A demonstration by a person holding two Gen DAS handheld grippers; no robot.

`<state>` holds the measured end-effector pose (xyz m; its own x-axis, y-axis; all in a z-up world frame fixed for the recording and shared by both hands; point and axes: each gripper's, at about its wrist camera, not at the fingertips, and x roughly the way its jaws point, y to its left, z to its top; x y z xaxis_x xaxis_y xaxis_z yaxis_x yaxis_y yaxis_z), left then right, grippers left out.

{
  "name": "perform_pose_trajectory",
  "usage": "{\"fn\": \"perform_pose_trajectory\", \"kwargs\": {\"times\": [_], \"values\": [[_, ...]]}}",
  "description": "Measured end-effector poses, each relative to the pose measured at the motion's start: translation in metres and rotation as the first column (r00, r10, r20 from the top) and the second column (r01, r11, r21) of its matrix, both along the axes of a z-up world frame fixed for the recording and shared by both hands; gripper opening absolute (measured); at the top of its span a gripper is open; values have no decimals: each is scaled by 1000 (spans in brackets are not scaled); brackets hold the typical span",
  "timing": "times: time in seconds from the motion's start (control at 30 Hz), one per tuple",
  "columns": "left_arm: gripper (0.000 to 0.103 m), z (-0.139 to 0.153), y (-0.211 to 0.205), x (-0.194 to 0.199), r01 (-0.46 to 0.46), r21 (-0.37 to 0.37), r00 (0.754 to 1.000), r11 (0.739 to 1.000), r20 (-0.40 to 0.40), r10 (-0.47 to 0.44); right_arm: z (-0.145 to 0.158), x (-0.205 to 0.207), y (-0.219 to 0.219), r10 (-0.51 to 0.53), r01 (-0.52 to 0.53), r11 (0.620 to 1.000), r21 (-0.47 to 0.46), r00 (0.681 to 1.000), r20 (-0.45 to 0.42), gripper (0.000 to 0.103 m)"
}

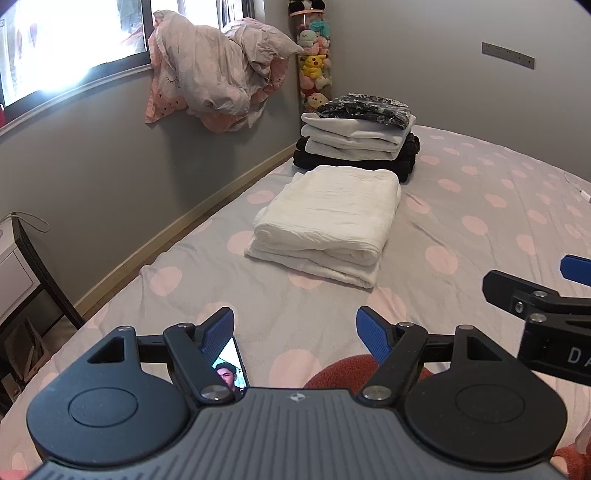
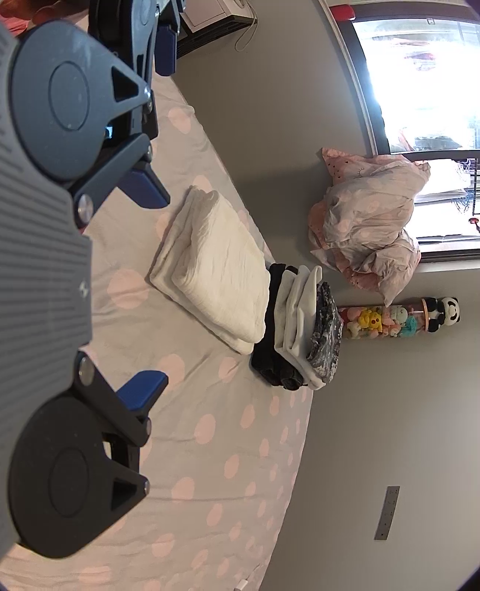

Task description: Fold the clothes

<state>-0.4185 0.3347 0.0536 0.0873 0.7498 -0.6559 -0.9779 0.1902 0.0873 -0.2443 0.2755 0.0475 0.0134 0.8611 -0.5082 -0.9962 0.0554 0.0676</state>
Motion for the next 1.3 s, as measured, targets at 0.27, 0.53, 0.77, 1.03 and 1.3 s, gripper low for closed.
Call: {"fn": "perform_pose_trajectory", "kwargs": {"times": [0.27,0.53,0.77,1.03,1.3], "values": [[86,-1,-5,14,28,-5,999,1000,-18,-28,-1,4,-10,-9,9,1000,-5,1000,6,96],[86,-7,-3,25,42,-19,999,999,-30,-43,-4,16,-12,-35,35,999,-14,999,-6,96],[86,-8,-4,26,46,-17,998,999,-31,-46,-7,19,-14,-36,36,999,-27,999,-9,96],[86,-8,-3,26,49,-13,998,999,-27,-49,-9,18,-13,-25,25,999,-37,1000,-9,96],[85,-7,-3,25,38,-12,999,999,-35,-39,-11,14,-12,-11,11,999,-46,1000,-6,96]]}}
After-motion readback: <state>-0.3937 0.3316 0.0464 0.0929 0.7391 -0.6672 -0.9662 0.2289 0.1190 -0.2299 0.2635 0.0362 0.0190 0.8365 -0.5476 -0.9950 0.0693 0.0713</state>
